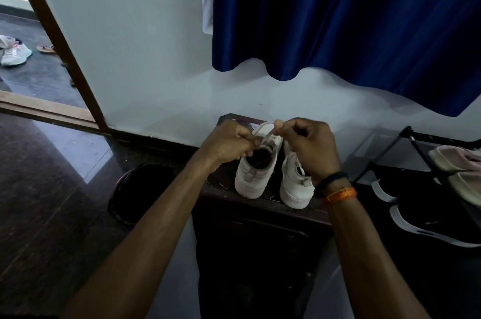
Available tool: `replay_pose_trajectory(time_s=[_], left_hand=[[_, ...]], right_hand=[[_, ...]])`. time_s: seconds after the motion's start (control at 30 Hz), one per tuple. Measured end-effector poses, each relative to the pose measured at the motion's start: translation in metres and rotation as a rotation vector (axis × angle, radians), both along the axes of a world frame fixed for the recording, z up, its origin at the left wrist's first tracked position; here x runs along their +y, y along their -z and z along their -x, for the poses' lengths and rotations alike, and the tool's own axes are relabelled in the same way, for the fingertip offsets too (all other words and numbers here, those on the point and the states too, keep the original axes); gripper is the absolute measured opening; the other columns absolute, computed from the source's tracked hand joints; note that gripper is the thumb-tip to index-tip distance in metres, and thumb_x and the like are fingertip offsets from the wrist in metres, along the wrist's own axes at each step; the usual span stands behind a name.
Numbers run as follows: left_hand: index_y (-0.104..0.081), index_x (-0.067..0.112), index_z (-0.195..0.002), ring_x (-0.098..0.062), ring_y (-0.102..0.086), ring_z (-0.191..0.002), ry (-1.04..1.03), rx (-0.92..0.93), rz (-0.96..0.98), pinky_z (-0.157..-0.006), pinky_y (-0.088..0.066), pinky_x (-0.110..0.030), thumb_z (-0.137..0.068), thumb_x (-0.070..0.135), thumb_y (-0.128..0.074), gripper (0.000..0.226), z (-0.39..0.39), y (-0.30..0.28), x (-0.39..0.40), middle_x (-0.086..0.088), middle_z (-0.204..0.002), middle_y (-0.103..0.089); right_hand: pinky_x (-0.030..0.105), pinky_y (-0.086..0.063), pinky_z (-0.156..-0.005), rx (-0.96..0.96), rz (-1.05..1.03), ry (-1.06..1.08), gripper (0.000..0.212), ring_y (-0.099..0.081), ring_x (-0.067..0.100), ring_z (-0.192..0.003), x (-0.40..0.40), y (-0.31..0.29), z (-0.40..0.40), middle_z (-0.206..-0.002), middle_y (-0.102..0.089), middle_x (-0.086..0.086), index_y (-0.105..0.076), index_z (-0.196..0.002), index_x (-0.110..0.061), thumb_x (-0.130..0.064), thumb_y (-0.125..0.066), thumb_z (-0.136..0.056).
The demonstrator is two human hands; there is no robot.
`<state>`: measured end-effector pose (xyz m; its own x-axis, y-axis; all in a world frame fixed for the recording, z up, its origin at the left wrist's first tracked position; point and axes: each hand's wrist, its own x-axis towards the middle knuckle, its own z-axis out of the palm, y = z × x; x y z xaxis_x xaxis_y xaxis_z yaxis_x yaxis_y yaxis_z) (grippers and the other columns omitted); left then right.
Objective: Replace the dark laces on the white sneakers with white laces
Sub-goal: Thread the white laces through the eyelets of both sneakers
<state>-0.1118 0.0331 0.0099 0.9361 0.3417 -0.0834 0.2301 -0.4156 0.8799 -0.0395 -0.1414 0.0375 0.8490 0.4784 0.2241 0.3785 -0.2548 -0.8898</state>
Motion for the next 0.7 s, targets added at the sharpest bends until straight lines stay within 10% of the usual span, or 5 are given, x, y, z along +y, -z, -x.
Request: replay_pose_trajectory(time_s=[0.17,0.37,0.43,0.57,0.7], left_hand=[[-0.081,0.019,-0.091,0.014,-0.061,-0.070,0.071,-0.119,-0.166,-0.061,-0.039,-0.003,-0.089,0.021,-0.076,0.006,0.000,0.001,-0.014,0.022,-0.072,-0.064],[-0.069,0.013,-0.089,-0.016,-0.068,-0.084,0.061,-0.276,-0.085,-0.077,-0.058,-0.041,-0.078,0.010,-0.071,0.011,-0.007,0.009,-0.017,-0.001,-0.086,-0.069],[-0.065,0.013,-0.098,-0.016,-0.070,-0.084,0.098,-0.278,-0.012,-0.077,-0.059,-0.034,-0.081,0.007,-0.072,0.019,-0.005,0.007,-0.020,-0.001,-0.087,-0.072],[-0.064,0.010,-0.089,-0.005,-0.062,-0.064,0.042,-0.308,-0.149,-0.057,-0.046,-0.020,-0.086,0.014,-0.075,0.012,-0.009,0.010,-0.024,-0.001,-0.074,-0.069],[-0.060,0.025,-0.062,-0.006,-0.050,-0.053,-0.028,-0.358,-0.350,-0.051,-0.034,-0.021,-0.089,0.018,-0.072,0.031,-0.011,0.012,-0.012,0.009,-0.057,-0.056]], right_hand=[[0.028,-0.053,-0.064,0.303,-0.306,-0.013,0.030,-0.059,0.016,-0.066,0.012,-0.007,0.000,-0.076,-0.068,0.009,-0.071,-0.077,-0.005,-0.030,-0.068,-0.095],[0.019,-0.051,-0.057,0.902,-0.702,-0.105,0.030,-0.056,0.012,-0.061,0.023,-0.006,-0.003,-0.076,-0.063,0.006,-0.059,-0.074,-0.009,-0.027,-0.060,-0.099],[0.018,-0.052,-0.056,0.984,-0.777,-0.103,0.030,-0.057,0.012,-0.062,0.025,-0.004,-0.004,-0.079,-0.064,0.008,-0.056,-0.073,-0.009,-0.023,-0.058,-0.099],[0.018,-0.054,-0.056,0.991,-0.812,-0.046,0.029,-0.061,0.012,-0.062,0.027,-0.002,-0.003,-0.070,-0.061,0.006,-0.055,-0.070,-0.007,-0.016,-0.059,-0.097],[0.025,-0.058,-0.064,0.521,-0.395,0.158,0.019,-0.068,0.019,-0.062,0.018,0.010,-0.004,-0.064,-0.068,0.008,-0.064,-0.073,0.004,-0.005,-0.067,-0.090]])
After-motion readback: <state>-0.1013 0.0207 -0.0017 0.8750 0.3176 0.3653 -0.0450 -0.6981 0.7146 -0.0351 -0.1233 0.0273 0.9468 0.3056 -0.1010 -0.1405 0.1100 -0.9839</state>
